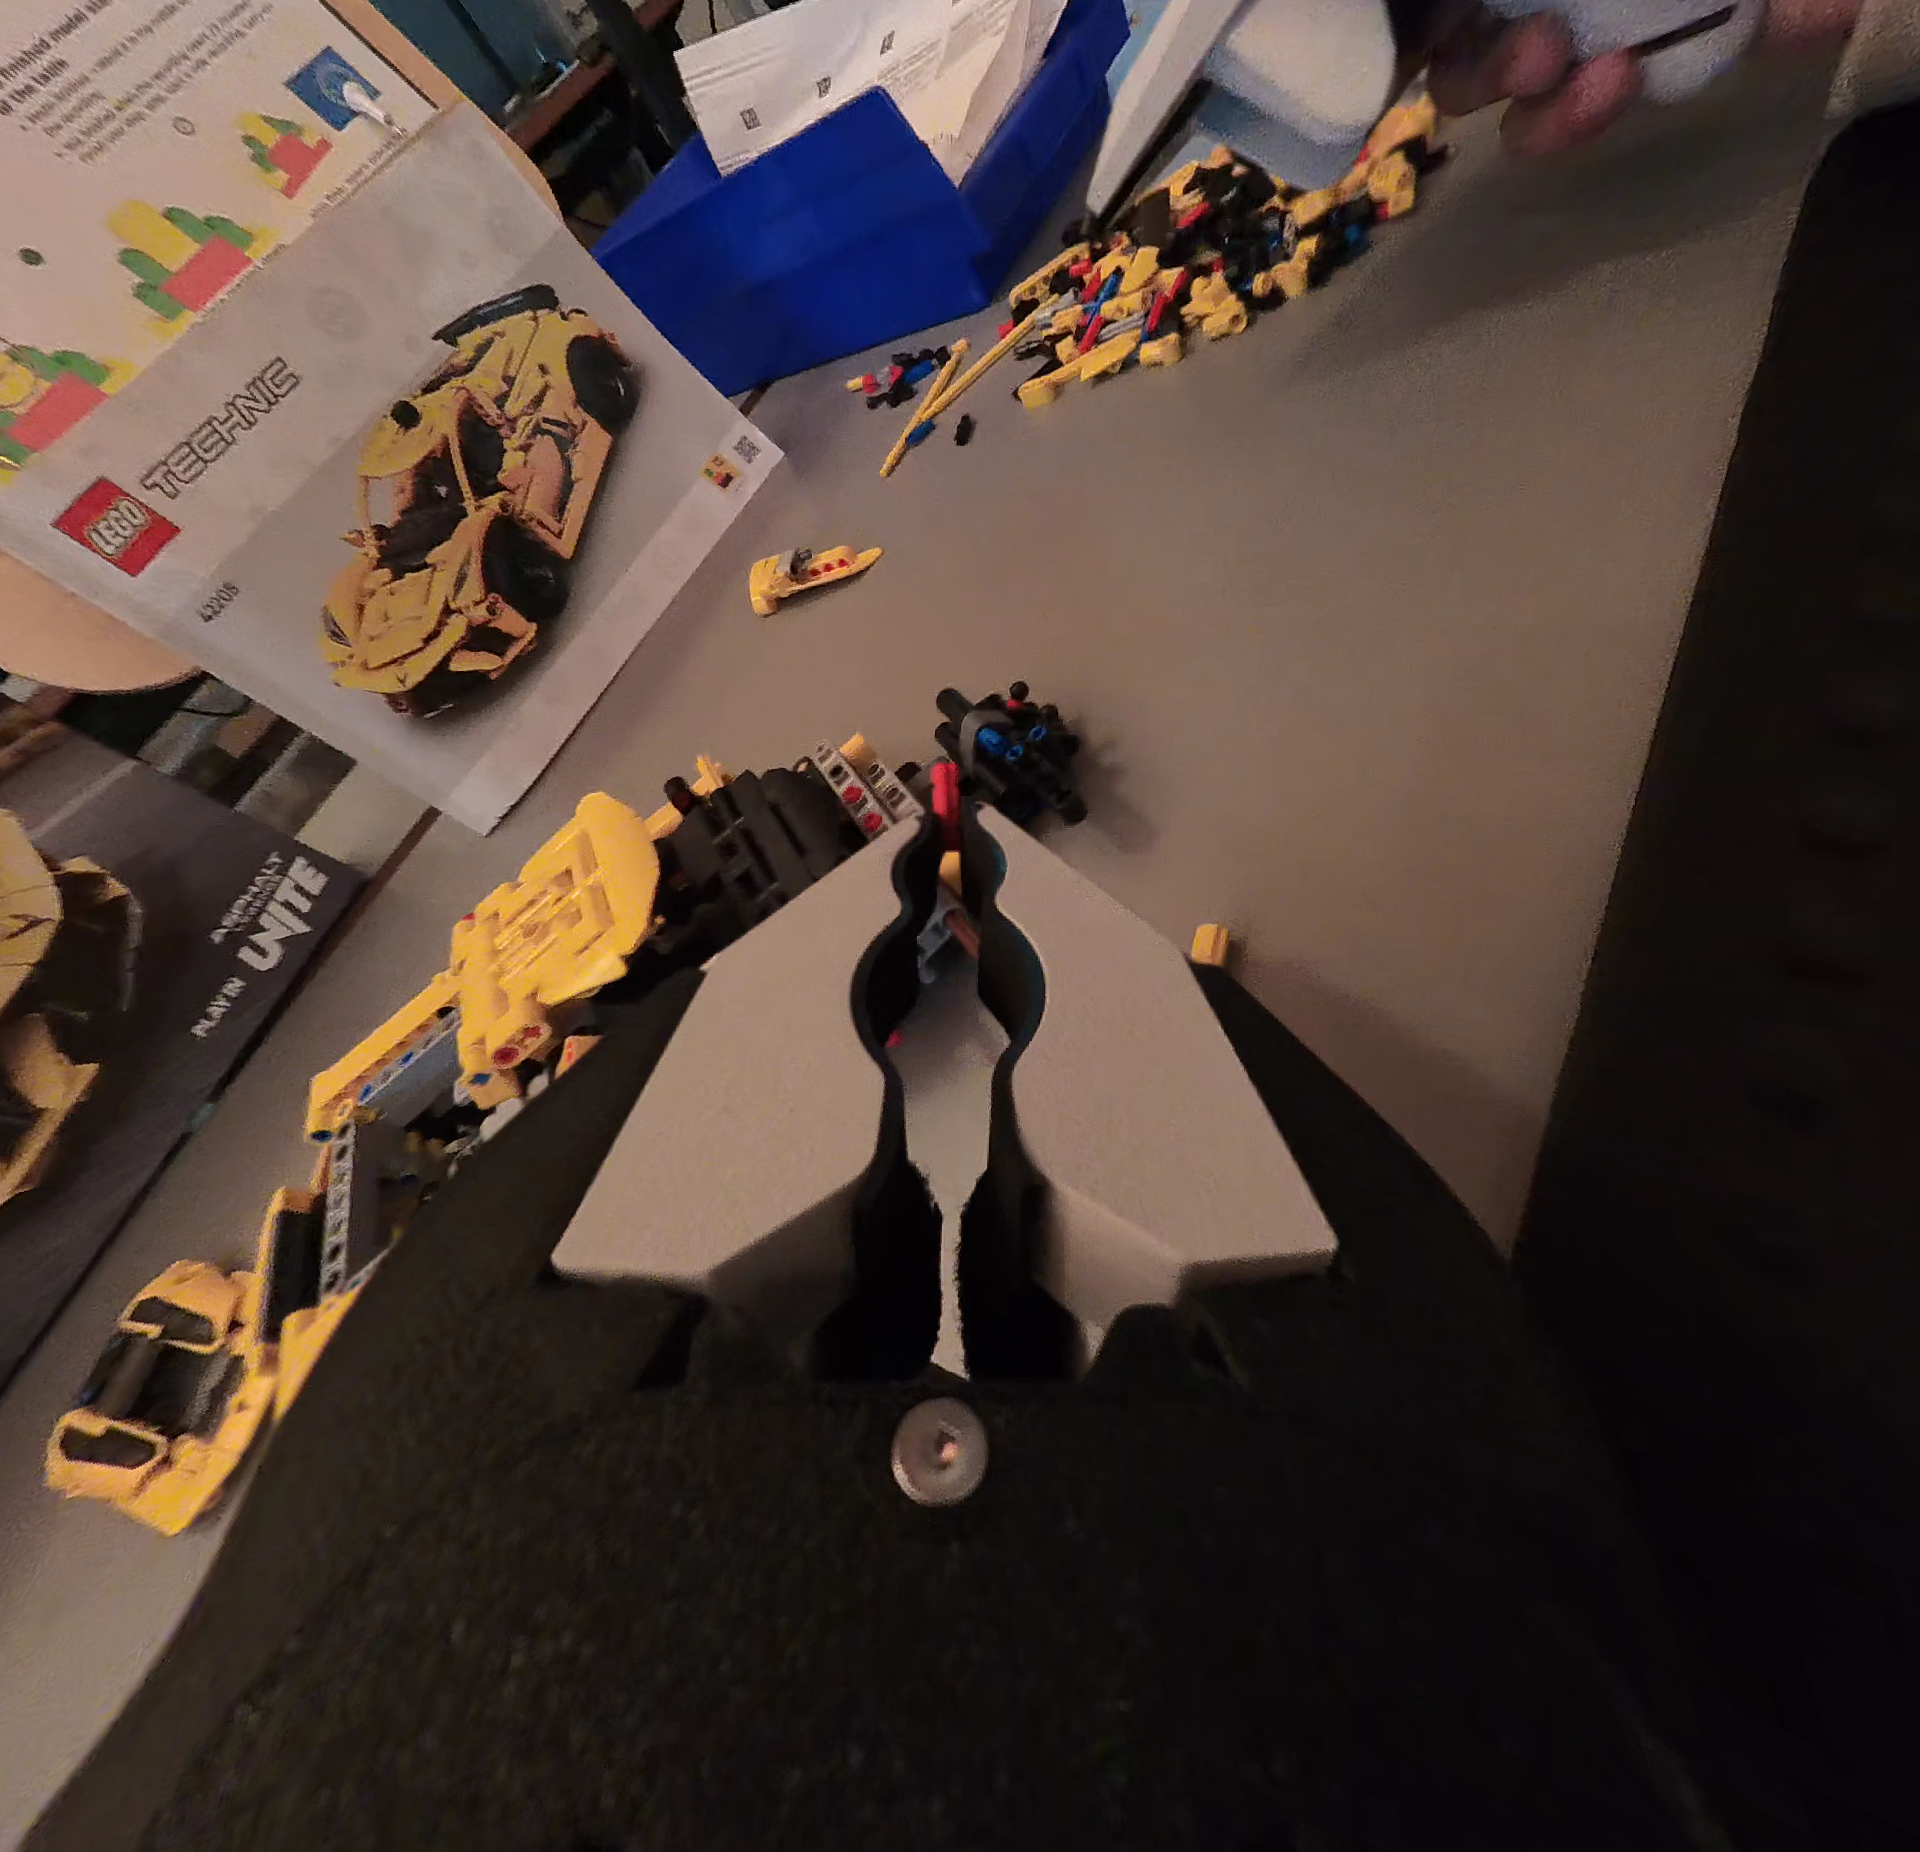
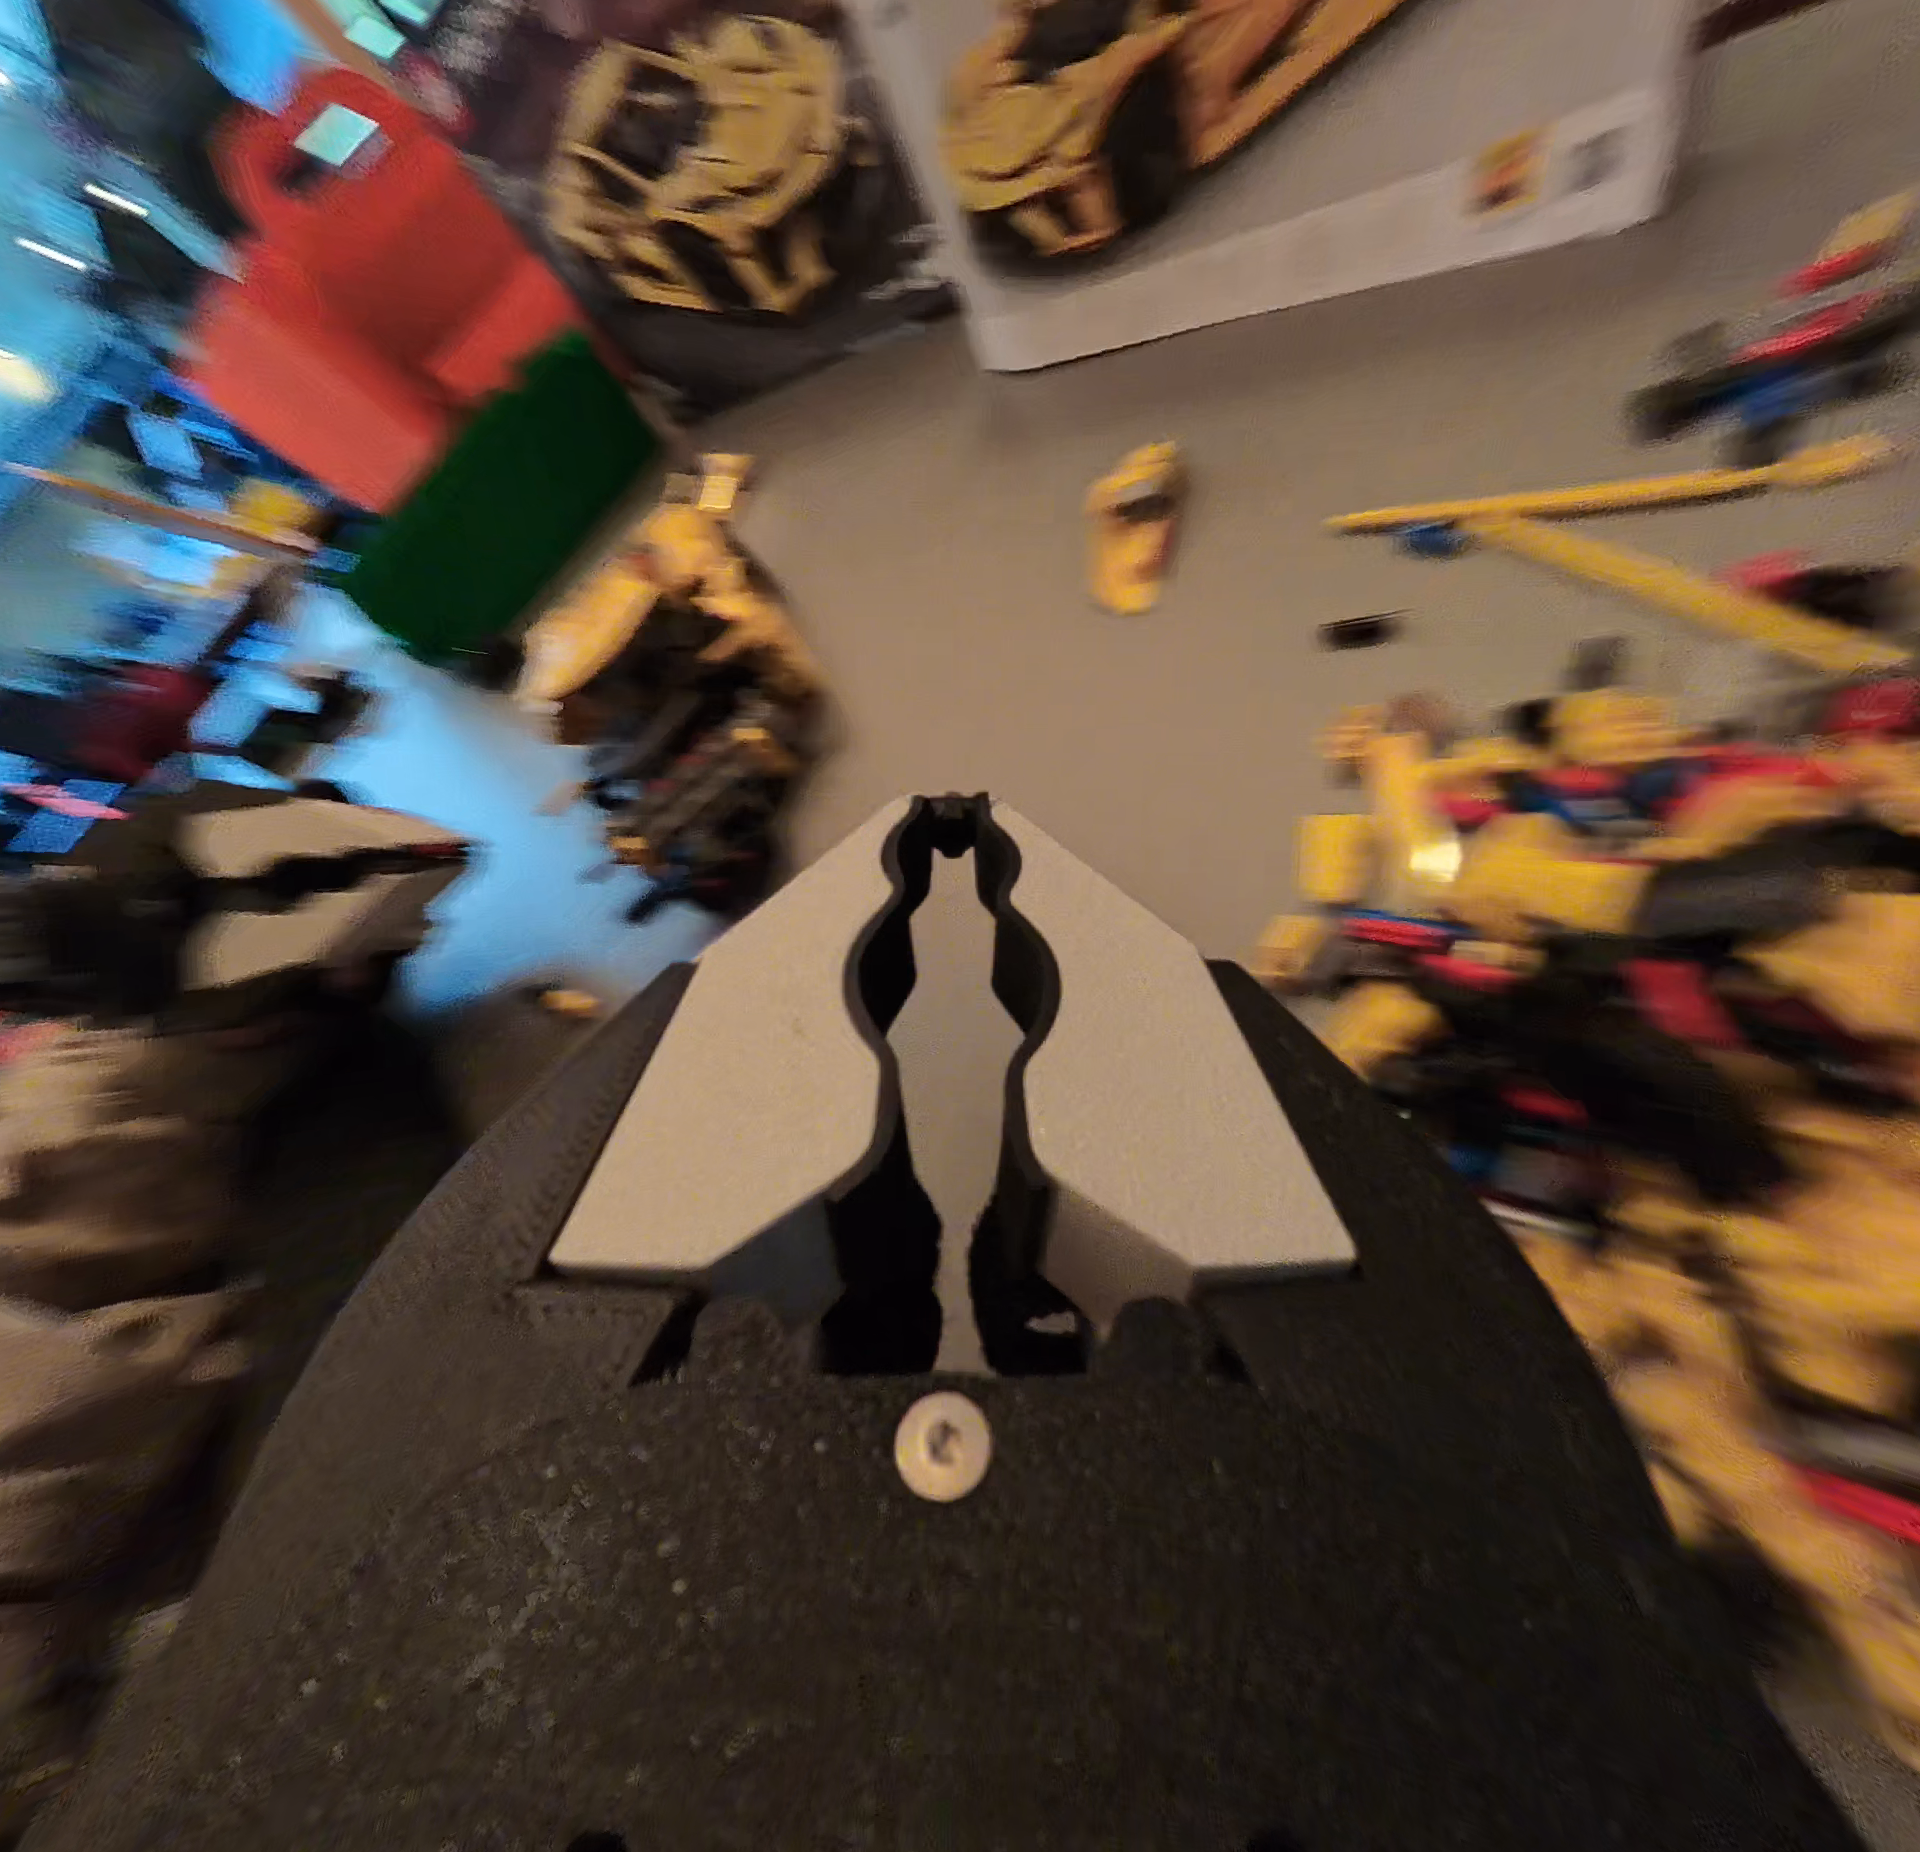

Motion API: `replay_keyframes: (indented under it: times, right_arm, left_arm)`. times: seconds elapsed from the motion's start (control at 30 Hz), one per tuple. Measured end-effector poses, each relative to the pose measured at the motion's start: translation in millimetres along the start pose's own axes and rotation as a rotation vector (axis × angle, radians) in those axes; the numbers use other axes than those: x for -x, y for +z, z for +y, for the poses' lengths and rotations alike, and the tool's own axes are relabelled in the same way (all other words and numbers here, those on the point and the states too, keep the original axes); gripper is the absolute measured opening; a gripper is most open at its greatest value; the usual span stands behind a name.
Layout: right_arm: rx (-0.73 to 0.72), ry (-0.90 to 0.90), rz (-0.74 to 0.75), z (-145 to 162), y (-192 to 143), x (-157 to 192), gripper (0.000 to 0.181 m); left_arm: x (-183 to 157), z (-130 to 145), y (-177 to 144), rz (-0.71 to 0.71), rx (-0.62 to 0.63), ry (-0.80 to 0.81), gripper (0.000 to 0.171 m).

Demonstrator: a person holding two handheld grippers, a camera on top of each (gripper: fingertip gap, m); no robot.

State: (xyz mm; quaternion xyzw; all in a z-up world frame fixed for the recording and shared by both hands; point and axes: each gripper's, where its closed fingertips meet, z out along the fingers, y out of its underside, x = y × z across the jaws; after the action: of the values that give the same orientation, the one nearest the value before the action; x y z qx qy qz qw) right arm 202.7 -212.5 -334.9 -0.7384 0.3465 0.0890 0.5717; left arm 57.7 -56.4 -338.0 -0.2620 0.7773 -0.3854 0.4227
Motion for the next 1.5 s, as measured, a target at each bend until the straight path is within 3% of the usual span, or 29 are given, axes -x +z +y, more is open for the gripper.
replay_keyframes:
  times: [0.1, 0.13, 0.23, 0.3, 0.43, 0.53, 0.63, 0.83, 0.97, 1.07, 1.13, 1.23, 1.33, 1.43, 1.5]
  right_arm:
    - [0.012, -0.206, 0.388, -17, -35, -71, 0.006]
    - [-0.006, -0.274, 0.452, -26, -46, -81, 0.006]
    - [-0.018, -0.317, 0.606, -34, -70, -109, 0.031]
    - [-0.035, -0.286, 0.591, -34, -81, -111, 0.032]
    - [-0.207, -0.252, 0.522, -58, -108, -91, 0.039]
    - [-0.272, -0.239, 0.485, -71, -124, -75, 0.039]
    - [-0.273, -0.241, 0.491, -69, -136, -71, 0.039]
    - [-0.206, -0.263, 0.452, -55, -148, -80, 0.044]
    - [-0.169, -0.361, 0.482, -56, -144, -101, 0.047]
    - [-0.010, -0.375, 0.549, -49, -123, -142, 0.055]
    - [0.007, -0.329, 0.541, -53, -100, -166, 0.057]
    - [0.043, -0.278, 0.596, -62, -80, -203, 0.052]
    - [0.177, -0.348, 0.552, -62, -59, -223, 0.054]
    - [0.284, -0.364, 0.492, -57, -47, -239, 0.061]
    - [0.269, -0.320, 0.476, -60, -42, -244, 0.057]
  left_arm:
    - [-11, -1, 8, 0.109, 0.017, -0.113, 0.002]
    - [-13, -4, 13, 0.133, 0.021, -0.145, 0.003]
    - [-16, -34, 34, 0.238, 0.003, -0.261, 0.003]
    - [-20, -54, 60, 0.347, 0.073, -0.330, 0.003]
    - [-27, -102, 136, 0.494, 0.142, -0.376, 0.003]
    - [-55, -121, 204, 0.638, 0.227, -0.309, 0.003]
    - [-66, -128, 262, 0.640, 0.266, -0.181, 0.006]
    - [-76, -125, 299, 0.687, 0.321, -0.133, 0.025]
    - [-52, -129, 284, 0.634, 0.276, -0.162, 0.034]
    - [-16, -142, 236, 0.550, 0.144, -0.244, 0.034]
    - [6, -138, 194, 0.486, 0.082, -0.312, 0.033]
    - [13, -108, 124, 0.461, 0.051, -0.358, 0.033]
    - [10, -70, 66, 0.433, 0.065, -0.352, 0.032]
    - [10, -41, 19, 0.400, 0.068, -0.364, 0.031]
    - [19, -28, -2, 0.351, 0.067, -0.402, 0.032]
